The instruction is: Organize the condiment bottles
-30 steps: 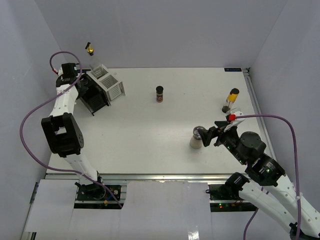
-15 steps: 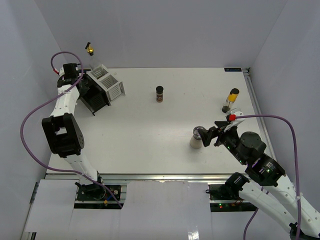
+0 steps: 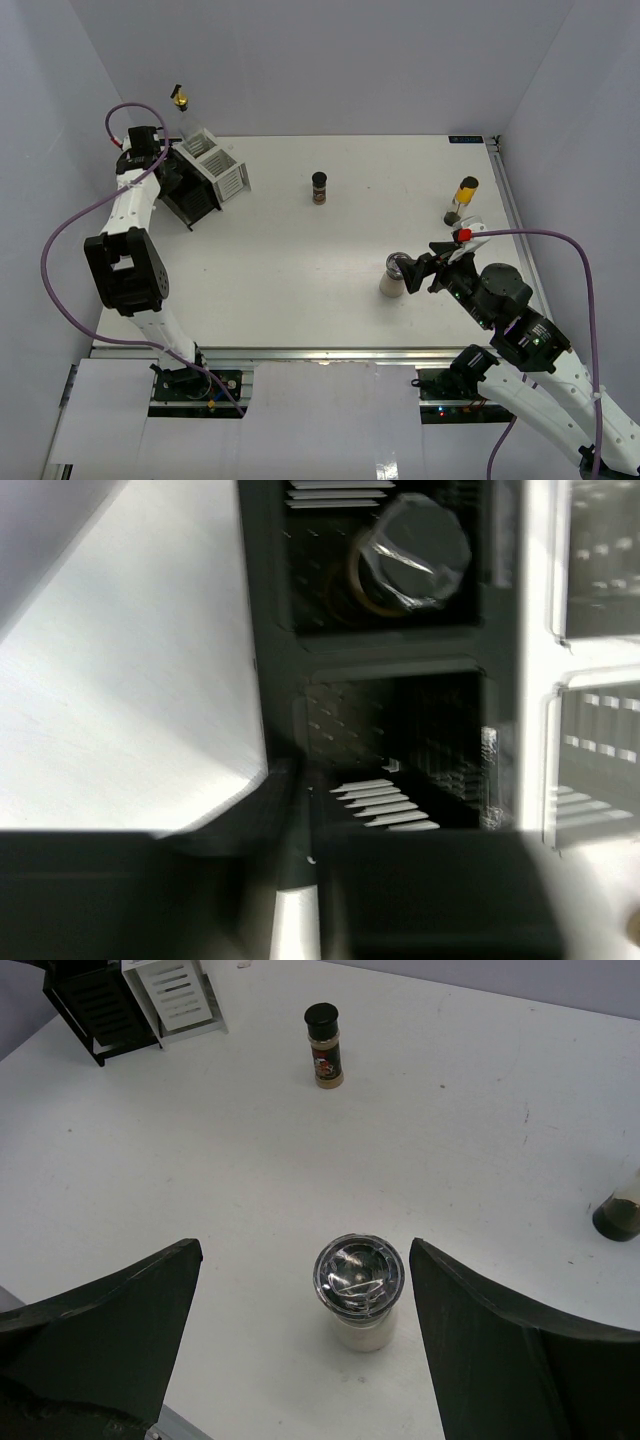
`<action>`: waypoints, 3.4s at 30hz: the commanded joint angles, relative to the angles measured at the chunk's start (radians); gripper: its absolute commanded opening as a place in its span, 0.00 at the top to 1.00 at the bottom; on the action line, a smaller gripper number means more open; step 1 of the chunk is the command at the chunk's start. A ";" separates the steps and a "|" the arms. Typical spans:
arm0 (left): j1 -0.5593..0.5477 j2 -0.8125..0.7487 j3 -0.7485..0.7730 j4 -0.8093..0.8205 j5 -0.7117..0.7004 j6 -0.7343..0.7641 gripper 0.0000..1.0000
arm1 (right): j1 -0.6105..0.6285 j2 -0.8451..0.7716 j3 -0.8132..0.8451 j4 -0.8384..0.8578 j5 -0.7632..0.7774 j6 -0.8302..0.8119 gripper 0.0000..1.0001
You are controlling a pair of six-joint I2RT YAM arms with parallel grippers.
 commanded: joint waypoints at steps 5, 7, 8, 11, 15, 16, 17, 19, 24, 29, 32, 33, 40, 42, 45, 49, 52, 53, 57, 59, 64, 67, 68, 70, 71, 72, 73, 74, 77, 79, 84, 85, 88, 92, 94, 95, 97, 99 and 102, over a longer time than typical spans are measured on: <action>-0.053 -0.129 0.113 -0.087 0.231 0.071 0.30 | 0.006 -0.002 0.003 0.026 0.006 -0.001 0.09; -0.062 -0.132 0.150 -0.102 0.283 0.094 0.28 | 0.006 0.003 0.002 0.025 0.004 -0.001 0.09; -0.075 -0.135 0.176 -0.102 0.305 0.106 0.27 | 0.006 0.004 0.001 0.027 0.003 0.000 0.09; -0.130 -0.145 0.182 -0.050 0.408 0.185 0.24 | 0.008 0.010 -0.002 0.032 -0.002 0.002 0.09; -0.327 -0.110 0.212 -0.023 0.365 0.265 0.19 | 0.007 0.012 -0.002 0.031 -0.001 0.003 0.09; -0.361 -0.091 0.237 -0.028 0.362 0.269 0.19 | 0.007 0.012 -0.002 0.028 0.000 0.003 0.09; -0.388 -0.060 0.262 -0.035 0.363 0.267 0.19 | 0.008 0.011 -0.003 0.027 0.002 0.003 0.09; -0.428 0.000 0.297 -0.046 0.368 0.266 0.19 | 0.007 0.006 -0.005 0.025 0.005 0.003 0.09; -0.511 0.111 0.390 -0.058 0.344 0.286 0.18 | 0.008 0.005 -0.007 0.021 0.007 0.003 0.09; -0.558 0.165 0.417 -0.026 0.337 0.284 0.17 | 0.008 0.002 -0.004 0.021 0.007 0.003 0.09; -0.583 0.218 0.445 -0.036 0.330 0.286 0.17 | 0.008 0.000 -0.005 0.022 0.007 0.003 0.09; -0.590 0.236 0.459 -0.047 0.325 0.288 0.17 | 0.008 0.002 -0.005 0.023 0.003 0.003 0.09; -0.649 0.302 0.488 -0.061 0.281 0.310 0.17 | 0.008 0.014 -0.005 0.026 -0.005 0.001 0.09; -0.654 0.310 0.484 -0.059 0.269 0.314 0.16 | 0.008 0.015 -0.004 0.024 -0.005 -0.001 0.09; -0.656 0.314 0.477 -0.052 0.260 0.314 0.16 | 0.008 0.017 -0.002 0.021 -0.005 -0.001 0.09; -0.659 0.333 0.485 -0.048 0.262 0.314 0.16 | 0.008 0.020 -0.004 0.025 -0.007 -0.002 0.09; -0.663 0.358 0.507 -0.058 0.252 0.319 0.16 | 0.008 0.025 -0.004 0.026 -0.010 -0.001 0.09; -0.663 0.368 0.527 -0.067 0.247 0.321 0.16 | 0.009 0.026 -0.004 0.026 -0.010 -0.001 0.09; -0.662 0.409 0.583 -0.088 0.231 0.325 0.16 | 0.008 0.032 -0.005 0.027 -0.011 -0.001 0.09; -0.662 0.423 0.598 -0.087 0.231 0.327 0.17 | 0.008 0.032 -0.002 0.027 -0.009 -0.001 0.09; -0.663 0.447 0.603 -0.066 0.240 0.330 0.19 | 0.008 0.037 -0.001 0.028 -0.005 -0.003 0.09; -0.663 0.469 0.620 -0.069 0.231 0.335 0.20 | 0.009 0.043 -0.001 0.033 -0.011 -0.003 0.09; -0.663 0.474 0.625 -0.067 0.231 0.338 0.20 | 0.009 0.049 -0.001 0.032 -0.013 -0.003 0.09; -0.664 0.477 0.620 -0.055 0.230 0.341 0.21 | 0.009 0.055 0.001 0.031 -0.014 -0.003 0.09; -0.665 0.479 0.620 -0.049 0.229 0.342 0.21 | 0.010 0.056 0.001 0.032 -0.014 -0.003 0.09; -0.665 0.480 0.621 -0.045 0.229 0.342 0.21 | 0.010 0.056 0.002 0.032 -0.014 -0.003 0.09; -0.665 0.485 0.623 -0.041 0.230 0.342 0.22 | 0.010 0.057 0.002 0.034 -0.013 -0.004 0.09; -0.666 0.489 0.624 -0.040 0.231 0.342 0.22 | 0.010 0.056 0.002 0.035 -0.012 -0.004 0.09; -0.666 0.507 0.646 -0.042 0.195 0.343 0.22 | 0.009 0.058 0.003 0.035 -0.008 -0.005 0.09; -0.668 0.512 0.649 -0.035 0.194 0.350 0.22 | 0.009 0.062 0.004 0.036 -0.009 -0.006 0.09; -0.674 0.516 0.651 -0.015 0.189 0.360 0.26 | 0.008 0.071 0.004 0.039 -0.011 -0.006 0.09; -0.674 0.518 0.653 -0.015 0.188 0.360 0.27 | 0.008 0.072 0.004 0.039 -0.012 -0.005 0.09; -0.677 0.520 0.652 -0.018 0.191 0.357 0.33 | 0.008 0.069 0.002 0.040 -0.013 -0.004 0.09; -0.678 0.516 0.641 -0.031 0.197 0.346 0.50 | 0.008 0.069 0.002 0.037 -0.010 -0.004 0.09; -0.679 0.504 0.627 -0.032 0.202 0.340 0.55 | 0.008 0.066 0.001 0.038 -0.008 -0.004 0.09; -0.679 0.497 0.619 -0.031 0.202 0.339 0.56 | 0.008 0.063 0.001 0.037 -0.008 -0.004 0.09; -0.679 0.488 0.607 -0.032 0.196 0.335 0.59 | 0.009 0.058 0.000 0.035 -0.006 -0.003 0.09; -0.679 0.488 0.606 -0.037 0.186 0.335 0.61 | 0.009 0.054 -0.001 0.033 -0.003 -0.003 0.09; -0.679 0.488 0.607 -0.049 0.174 0.330 0.67 | 0.008 0.048 -0.001 0.029 0.001 -0.003 0.09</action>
